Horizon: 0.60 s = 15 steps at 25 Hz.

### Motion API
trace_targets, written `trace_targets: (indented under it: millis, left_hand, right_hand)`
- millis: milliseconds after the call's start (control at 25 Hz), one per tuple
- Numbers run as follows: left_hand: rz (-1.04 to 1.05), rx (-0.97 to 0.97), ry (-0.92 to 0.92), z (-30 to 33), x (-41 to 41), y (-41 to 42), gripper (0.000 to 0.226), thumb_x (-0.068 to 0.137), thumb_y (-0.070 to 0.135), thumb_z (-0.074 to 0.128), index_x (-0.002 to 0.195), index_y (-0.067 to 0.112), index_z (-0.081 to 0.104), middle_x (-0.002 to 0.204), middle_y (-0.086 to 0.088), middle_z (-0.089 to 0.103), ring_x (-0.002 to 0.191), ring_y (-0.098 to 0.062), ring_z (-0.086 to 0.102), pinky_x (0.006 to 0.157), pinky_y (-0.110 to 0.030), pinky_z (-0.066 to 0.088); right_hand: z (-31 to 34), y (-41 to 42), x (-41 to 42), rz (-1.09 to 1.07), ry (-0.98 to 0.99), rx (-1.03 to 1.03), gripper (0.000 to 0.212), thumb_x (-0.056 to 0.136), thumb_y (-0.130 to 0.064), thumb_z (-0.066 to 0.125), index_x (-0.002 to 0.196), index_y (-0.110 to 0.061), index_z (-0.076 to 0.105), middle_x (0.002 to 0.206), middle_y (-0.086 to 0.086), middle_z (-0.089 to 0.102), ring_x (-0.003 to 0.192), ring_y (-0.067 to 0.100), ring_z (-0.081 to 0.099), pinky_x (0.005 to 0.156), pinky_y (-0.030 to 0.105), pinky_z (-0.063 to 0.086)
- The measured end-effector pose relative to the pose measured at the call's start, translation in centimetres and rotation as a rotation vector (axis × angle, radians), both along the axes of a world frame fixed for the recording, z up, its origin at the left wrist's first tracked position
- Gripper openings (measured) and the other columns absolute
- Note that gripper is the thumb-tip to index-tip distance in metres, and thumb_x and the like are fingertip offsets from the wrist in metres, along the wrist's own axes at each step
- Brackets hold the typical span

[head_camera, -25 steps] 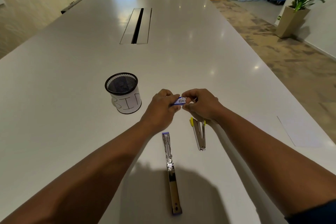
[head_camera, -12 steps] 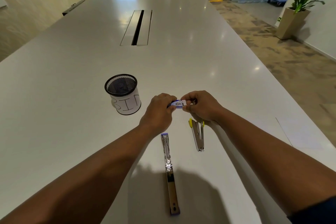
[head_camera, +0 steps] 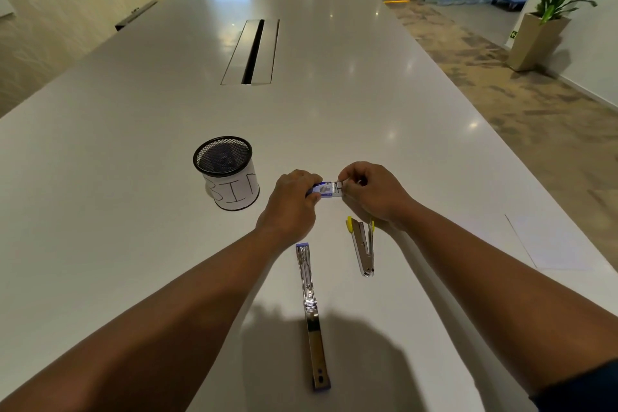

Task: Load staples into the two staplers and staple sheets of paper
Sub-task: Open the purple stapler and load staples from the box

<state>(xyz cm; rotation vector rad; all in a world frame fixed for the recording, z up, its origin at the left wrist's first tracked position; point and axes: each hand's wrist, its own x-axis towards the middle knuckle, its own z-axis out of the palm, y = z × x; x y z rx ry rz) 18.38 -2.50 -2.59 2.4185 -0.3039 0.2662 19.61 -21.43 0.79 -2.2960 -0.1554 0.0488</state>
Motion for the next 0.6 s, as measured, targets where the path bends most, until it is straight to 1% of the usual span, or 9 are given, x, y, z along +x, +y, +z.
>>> trace_targets:
  millis: [120,280,400,600]
  left_hand:
    - [0.002,0.002,0.001,-0.1,0.0,0.0,0.029,0.098,0.012,0.060,0.127,0.014,0.066,0.118,-0.004,0.064,0.104,-0.015,0.047,0.089,-0.027,0.038]
    - [0.001,0.002,-0.003,-0.1,0.0,0.0,0.029,0.098,0.014,0.060,0.126,0.014,0.066,0.118,-0.004,0.064,0.104,-0.013,0.045,0.089,-0.026,0.037]
    - [-0.004,0.008,-0.010,-0.1,0.1,0.0,0.028,0.099,0.014,0.059,0.126,0.014,0.066,0.117,-0.004,0.064,0.102,-0.012,0.044,0.087,-0.026,0.037]
    - [-0.009,-0.006,-0.007,0.0,0.0,0.0,0.028,0.099,0.013,0.058,0.126,0.014,0.066,0.119,-0.003,0.064,0.103,-0.012,0.044,0.088,-0.027,0.037]
  right_hand:
    - [0.0,0.0,-0.1,-0.036,-0.011,0.015,0.019,0.091,-0.012,0.057,0.093,-0.024,0.071,0.092,-0.006,0.071,0.087,0.018,0.064,0.083,0.043,0.056]
    - [-0.4,0.1,0.0,-0.011,-0.065,-0.042,0.013,0.093,-0.021,0.065,0.093,-0.023,0.077,0.091,-0.007,0.073,0.086,0.016,0.065,0.079,0.038,0.055]
    - [0.1,0.0,0.5,0.049,-0.104,-0.092,0.011,0.092,-0.021,0.069,0.093,-0.018,0.080,0.086,-0.006,0.072,0.082,0.014,0.063,0.074,0.035,0.053]
    - [1.7,0.5,1.6,0.148,-0.086,-0.269,0.011,0.086,-0.023,0.075,0.089,-0.013,0.079,0.089,0.002,0.075,0.081,0.019,0.065,0.073,0.039,0.055]
